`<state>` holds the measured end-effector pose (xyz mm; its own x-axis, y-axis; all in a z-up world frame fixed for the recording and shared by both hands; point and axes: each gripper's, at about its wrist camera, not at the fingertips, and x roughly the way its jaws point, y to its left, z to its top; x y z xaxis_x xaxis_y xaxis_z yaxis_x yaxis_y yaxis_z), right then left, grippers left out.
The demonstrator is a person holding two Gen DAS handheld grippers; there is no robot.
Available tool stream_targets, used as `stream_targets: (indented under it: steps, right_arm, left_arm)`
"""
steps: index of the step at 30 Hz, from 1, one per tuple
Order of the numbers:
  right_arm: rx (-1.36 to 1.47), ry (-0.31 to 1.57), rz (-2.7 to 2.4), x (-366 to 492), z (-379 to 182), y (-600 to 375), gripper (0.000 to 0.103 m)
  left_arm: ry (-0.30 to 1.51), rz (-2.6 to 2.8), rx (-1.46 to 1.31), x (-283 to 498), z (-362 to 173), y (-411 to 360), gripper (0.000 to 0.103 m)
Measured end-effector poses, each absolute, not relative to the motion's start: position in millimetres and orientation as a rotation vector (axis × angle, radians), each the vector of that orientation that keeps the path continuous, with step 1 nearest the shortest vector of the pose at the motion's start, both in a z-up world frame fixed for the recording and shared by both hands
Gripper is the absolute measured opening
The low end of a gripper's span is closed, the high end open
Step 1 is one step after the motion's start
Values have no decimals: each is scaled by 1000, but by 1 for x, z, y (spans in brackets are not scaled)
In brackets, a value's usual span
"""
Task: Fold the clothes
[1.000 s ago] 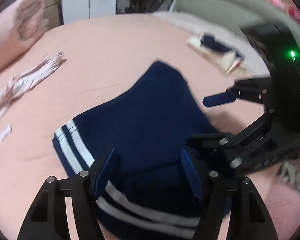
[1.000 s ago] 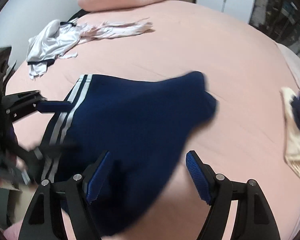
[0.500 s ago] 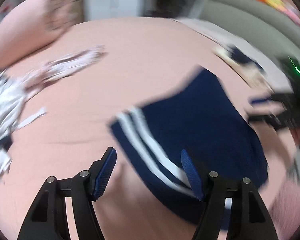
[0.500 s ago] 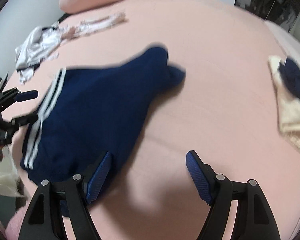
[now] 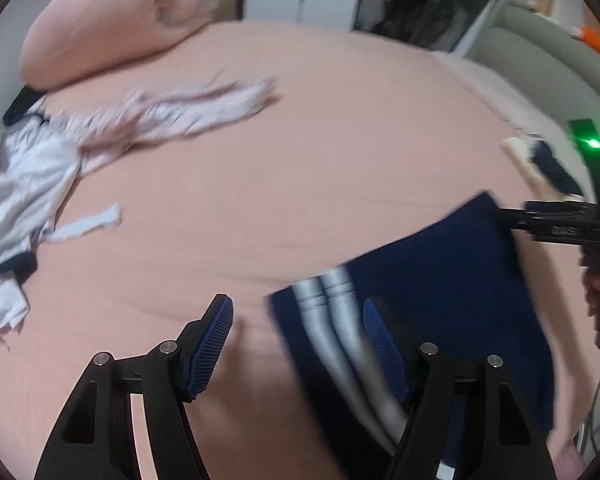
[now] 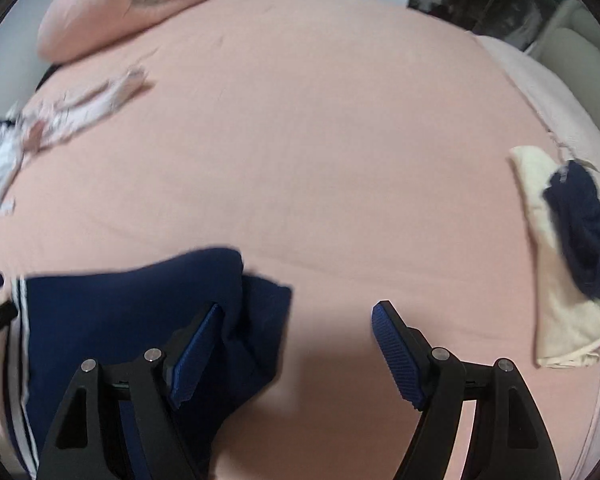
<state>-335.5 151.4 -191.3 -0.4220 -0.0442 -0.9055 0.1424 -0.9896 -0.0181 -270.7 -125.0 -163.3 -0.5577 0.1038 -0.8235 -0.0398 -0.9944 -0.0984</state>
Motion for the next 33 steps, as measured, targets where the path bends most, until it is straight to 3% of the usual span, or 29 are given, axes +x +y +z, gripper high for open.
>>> stream_targets:
  steps: [4,9,11,14,20,26,33]
  right_arm:
    - [1568,87,-2411,-288,-175,132,78]
    - [1608,257,-2226,-211,-193,104,78]
    - [1661,314,-2183,-187,-206,98,78]
    - [1675,205,-2204,-170,-202,112,78]
    - [1738,-274,-2192,-155,-189,153,78]
    - [1769,-287,-2189,-117,-178,196,78]
    - [1761,-253,-2182,-168,-211,151,79]
  left_arm:
    - [26,2615,-1391,-247,-161,-93,67]
    - [363,2532,-1454,-219,-188,-49,67]
    - [406,2553,-1431,-205,-187,-47,67]
    - [277,2600,-1449,-198,-175,-64,67]
    - [-256,2571,-1584,-185,-172,-112,67]
    - [-512,2464,-1652,-165,-183,-126,67]
    - [-713,2351,-1621,-144,-181,-127,67]
